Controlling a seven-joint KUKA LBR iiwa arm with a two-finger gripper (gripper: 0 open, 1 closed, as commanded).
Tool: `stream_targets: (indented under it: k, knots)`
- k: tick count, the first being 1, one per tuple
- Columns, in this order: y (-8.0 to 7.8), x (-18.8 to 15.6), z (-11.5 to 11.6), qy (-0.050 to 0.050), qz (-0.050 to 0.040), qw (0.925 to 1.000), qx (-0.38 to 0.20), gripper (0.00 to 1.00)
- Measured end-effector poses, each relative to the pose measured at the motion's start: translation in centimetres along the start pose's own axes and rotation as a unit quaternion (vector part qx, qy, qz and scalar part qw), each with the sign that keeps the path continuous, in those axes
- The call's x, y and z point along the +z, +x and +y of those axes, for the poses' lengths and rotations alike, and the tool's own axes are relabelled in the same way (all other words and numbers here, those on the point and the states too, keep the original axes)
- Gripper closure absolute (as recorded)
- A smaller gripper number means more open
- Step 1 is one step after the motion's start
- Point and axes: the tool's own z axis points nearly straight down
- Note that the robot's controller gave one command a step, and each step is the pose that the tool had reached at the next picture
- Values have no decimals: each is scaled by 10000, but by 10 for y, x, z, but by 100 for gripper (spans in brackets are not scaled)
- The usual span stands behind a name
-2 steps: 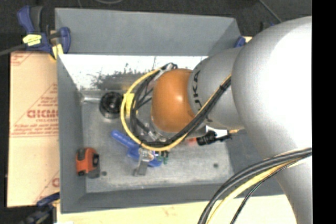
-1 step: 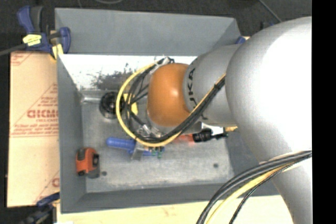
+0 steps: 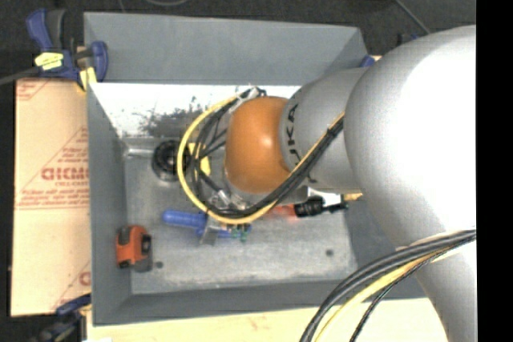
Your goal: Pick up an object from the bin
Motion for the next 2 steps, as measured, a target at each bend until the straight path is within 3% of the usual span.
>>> stream_targets:
  k: [2]
  knots:
    - [3, -24, -2, 27, 52, 10000, 2, 100]
